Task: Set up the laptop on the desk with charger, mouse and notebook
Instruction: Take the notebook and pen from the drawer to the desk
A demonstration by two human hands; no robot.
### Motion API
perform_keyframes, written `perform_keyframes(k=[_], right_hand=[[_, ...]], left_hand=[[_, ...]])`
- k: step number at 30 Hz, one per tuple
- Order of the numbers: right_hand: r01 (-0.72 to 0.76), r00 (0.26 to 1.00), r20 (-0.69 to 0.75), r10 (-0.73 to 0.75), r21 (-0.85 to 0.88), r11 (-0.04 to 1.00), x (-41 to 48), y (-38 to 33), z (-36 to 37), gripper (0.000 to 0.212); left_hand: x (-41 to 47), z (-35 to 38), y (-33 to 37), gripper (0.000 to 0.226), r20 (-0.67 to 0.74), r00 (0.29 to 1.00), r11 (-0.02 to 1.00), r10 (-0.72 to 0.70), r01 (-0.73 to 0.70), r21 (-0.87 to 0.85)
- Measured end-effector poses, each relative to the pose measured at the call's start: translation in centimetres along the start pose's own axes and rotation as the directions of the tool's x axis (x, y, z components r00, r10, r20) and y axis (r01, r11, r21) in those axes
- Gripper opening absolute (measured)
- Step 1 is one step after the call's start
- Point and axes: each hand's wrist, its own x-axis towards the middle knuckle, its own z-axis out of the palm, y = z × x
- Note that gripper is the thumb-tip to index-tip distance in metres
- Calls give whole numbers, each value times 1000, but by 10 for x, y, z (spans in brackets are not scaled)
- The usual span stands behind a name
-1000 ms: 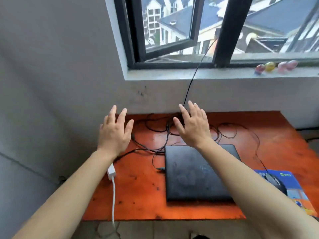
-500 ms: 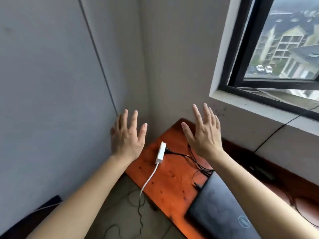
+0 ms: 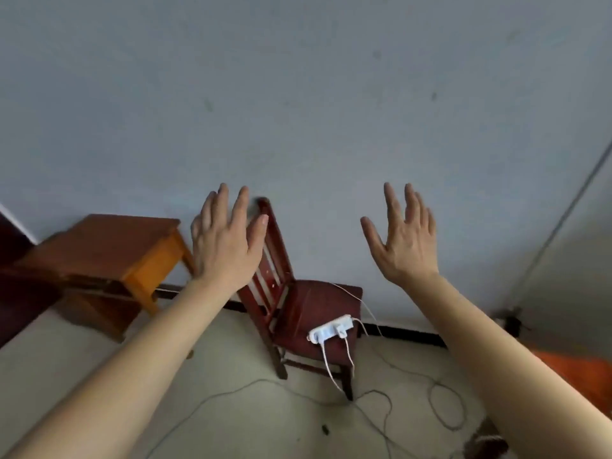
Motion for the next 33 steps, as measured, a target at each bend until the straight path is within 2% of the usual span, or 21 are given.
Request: perform_keyframes(k=[4,8,11,16,20,23,29,33], right_hand=[[176,983,37,-179,86,981,37,-131,91,73],[371,902,172,-397,164,914,56,-302,195,74],[444,858,194,-476,188,876,56,-381,240,73],[572,727,257,-636,285,769,43,-515,313,72],[615,649,284,-706,351,706,39,-597,378,71],[639,599,291,-746,388,664,46,-647,426,70],[654,557,279,-783,434,620,107,-772,539,69],[682,532,246,-810,443,582,163,-850,587,68]], left_hand=[[-17,-23,-143,63,-62,985,980,-160,166,109],[-33,-50,-308,63,-138,934,910,-329,352,217],[-42,-70,-377,62,-160,912,870,-377,408,275],[-66,-90,-500,62,-229,847,771,-480,531,352],[-83,-87,-575,63,-240,778,687,-580,626,369],[-81,-80,-629,64,-233,760,655,-606,644,396],[0,-55,-769,63,-263,720,583,-643,682,441],[59,-45,-849,64,-241,719,580,-651,677,453]])
